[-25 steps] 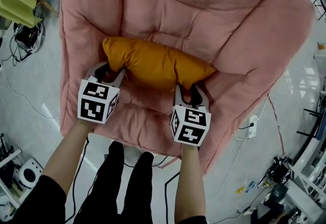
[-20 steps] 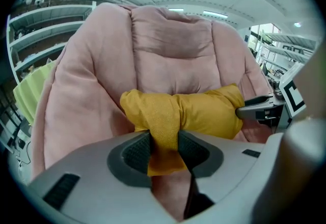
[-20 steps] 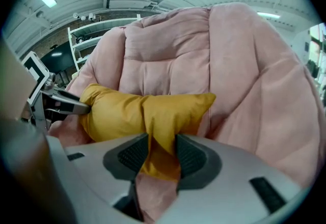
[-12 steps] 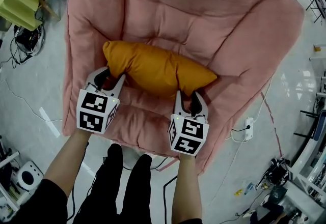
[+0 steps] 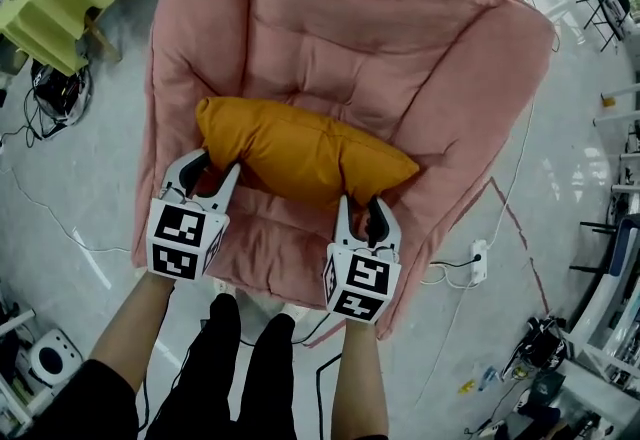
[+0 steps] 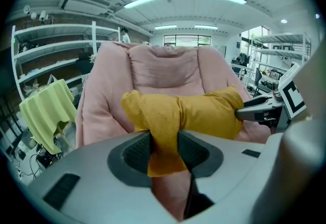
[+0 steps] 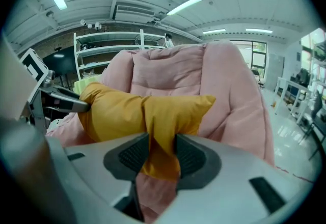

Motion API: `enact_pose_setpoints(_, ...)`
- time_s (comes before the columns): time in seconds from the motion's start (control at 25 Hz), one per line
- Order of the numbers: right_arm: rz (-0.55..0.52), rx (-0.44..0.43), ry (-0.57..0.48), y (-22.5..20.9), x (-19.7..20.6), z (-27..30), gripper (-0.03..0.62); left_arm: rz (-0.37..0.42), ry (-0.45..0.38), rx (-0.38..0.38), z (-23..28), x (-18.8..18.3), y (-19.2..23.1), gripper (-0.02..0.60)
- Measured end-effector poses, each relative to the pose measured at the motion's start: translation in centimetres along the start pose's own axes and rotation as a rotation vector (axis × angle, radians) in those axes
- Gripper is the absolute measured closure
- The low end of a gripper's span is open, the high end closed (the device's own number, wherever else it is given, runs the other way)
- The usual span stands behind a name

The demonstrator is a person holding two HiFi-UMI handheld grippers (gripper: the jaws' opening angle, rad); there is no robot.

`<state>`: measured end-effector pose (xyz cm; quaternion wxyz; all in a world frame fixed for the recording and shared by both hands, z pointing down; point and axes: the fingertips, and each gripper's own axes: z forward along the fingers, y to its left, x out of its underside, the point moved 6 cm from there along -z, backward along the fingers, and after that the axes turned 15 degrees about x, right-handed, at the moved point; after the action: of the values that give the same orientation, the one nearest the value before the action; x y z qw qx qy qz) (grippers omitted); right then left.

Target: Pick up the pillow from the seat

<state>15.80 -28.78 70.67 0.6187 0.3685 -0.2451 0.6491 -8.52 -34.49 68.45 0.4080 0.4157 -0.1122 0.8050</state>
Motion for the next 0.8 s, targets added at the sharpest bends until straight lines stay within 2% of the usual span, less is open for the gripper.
enact_pose_setpoints(0.48,0.008,0.02,-0.106,-1.6,-5.3,-8.0,0.414,0.054,-0.094,-0.024,-7.6,-5.4,-3.6,0.423)
enact_pose_setpoints(0.8,0.003,0.047,-0.205,-3.2,-9.9,-14.8,0.414,0.083,-0.188,-0.038,-13.7,-9.7,-6.7,0.423)
